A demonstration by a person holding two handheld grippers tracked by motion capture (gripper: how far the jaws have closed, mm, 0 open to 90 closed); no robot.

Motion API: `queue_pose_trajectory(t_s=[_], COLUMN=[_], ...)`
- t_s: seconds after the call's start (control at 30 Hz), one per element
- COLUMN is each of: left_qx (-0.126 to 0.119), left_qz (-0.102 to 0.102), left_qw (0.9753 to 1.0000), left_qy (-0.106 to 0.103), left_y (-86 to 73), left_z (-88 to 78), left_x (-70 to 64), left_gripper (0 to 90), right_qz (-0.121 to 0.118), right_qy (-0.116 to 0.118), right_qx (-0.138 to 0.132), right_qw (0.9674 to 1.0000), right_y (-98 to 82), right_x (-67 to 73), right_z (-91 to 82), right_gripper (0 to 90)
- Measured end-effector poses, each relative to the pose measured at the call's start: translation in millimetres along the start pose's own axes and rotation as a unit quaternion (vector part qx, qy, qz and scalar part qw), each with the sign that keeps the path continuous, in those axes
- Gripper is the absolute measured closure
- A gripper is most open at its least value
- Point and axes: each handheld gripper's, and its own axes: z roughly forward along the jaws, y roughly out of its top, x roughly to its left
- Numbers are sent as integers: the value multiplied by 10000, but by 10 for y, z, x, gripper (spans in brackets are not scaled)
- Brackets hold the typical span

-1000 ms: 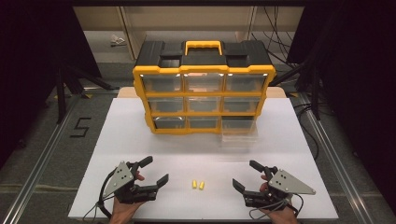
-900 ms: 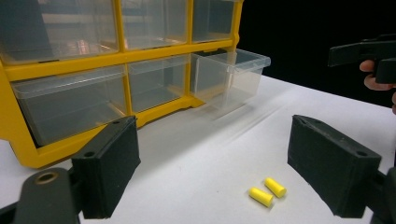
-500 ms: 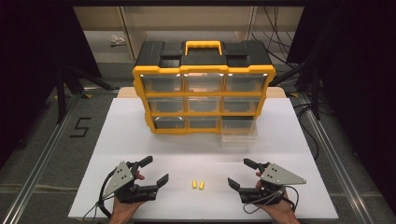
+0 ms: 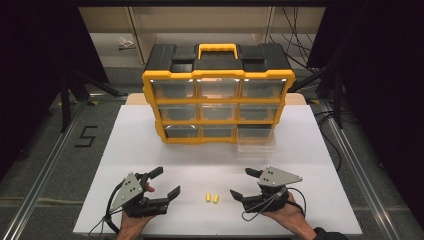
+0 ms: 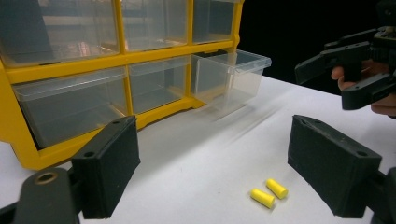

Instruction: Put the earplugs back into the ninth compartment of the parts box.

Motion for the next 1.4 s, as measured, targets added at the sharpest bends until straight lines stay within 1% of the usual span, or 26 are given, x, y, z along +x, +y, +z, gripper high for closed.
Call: queue_pose_trajectory(t_s=[0.03, 0.07, 0.23, 0.27, 0.3, 0.33, 0.47, 0.5, 0.53, 0.57, 0.7, 0.73, 0.77, 0.8, 0.83, 0.97, 1.0, 1.23, 1.27, 1.3, 1.33, 1.4], left_qx=[-4, -4, -7, -7, -8, -8, -15, -16, -11, -9, -14, -15, -12, -11, -16, -16, -16, -16, -19, -18, -18, -22], left_qz=[0, 0, 1, 0, -2, -1, 0, -2, -7, -5, -13, -18, -11, -8, -9, -48, -48, -37, -32, -36, -39, -39], left_qw=[10000, 10000, 10000, 10000, 10000, 10000, 10000, 10000, 10000, 10000, 10000, 10000, 10000, 10000, 10000, 10000, 10000, 10000, 10000, 10000, 10000, 10000], left_qy=[-1, -1, -2, -6, -9, -13, -14, -14, -12, -11, -11, -13, -14, -16, -18, -22, -22, -37, -39, -39, -40, -39], left_y=[0, 0, 1, 1, 1, 1, 1, 1, 1, 1, 1, 0, 0, 1, 1, 1, 1, 1, 1, 1, 1, 2], left_z=[-1, -1, -1, -1, 0, 0, -2, -2, -2, -3, -5, -5, -5, -5, -5, -6, -6, -4, -4, -4, -4, -5], left_x=[0, 0, 0, 0, -1, -1, -2, -2, -1, 0, 0, 0, 0, 0, -1, 4, 4, 1, 0, 0, 1, 1], left_gripper=[163, 163, 163, 163, 163, 163, 163, 162, 163, 163, 163, 163, 163, 162, 162, 162, 162, 162, 162, 162, 162, 162], right_qz=[-9, -9, -58, -82, -82, -120, -170, -204, -265, -299, -411, -411, -461, -479, -479, -561, -561, -609, -609, -625, -625, -639], right_qy=[21, 21, 120, 188, 188, 224, 302, 329, 390, 427, 526, 526, 549, 565, 565, 588, 588, 733, 733, 759, 759, 810], right_qx=[63, 63, 344, 458, 458, 567, 695, 766, 924, 1008, 1284, 1284, 1402, 1451, 1451, 1618, 1618, 1829, 1829, 1888, 1888, 1953], right_qw=[10000, 10000, 9993, 9987, 9987, 9981, 9970, 9963, 9946, 9935, 9895, 9895, 9875, 9866, 9866, 9835, 9835, 9785, 9785, 9771, 9771, 9753], right_y=[4, 4, 2, 3, 3, 8, 18, 24, 31, 33, 26, 26, 18, 14, 14, 19, 19, 11, 11, 4, 4, -6], right_x=[6, 6, 43, 56, 56, 70, 90, 102, 122, 130, 156, 156, 164, 170, 170, 174, 174, 171, 171, 172, 172, 174], right_z=[23, 23, 126, 166, 166, 206, 265, 296, 347, 376, 467, 467, 510, 535, 535, 616, 616, 744, 744, 774, 774, 803], right_gripper=[199, 199, 204, 206, 206, 210, 215, 217, 231, 237, 271, 271, 283, 288, 288, 327, 327, 376, 376, 392, 392, 405])
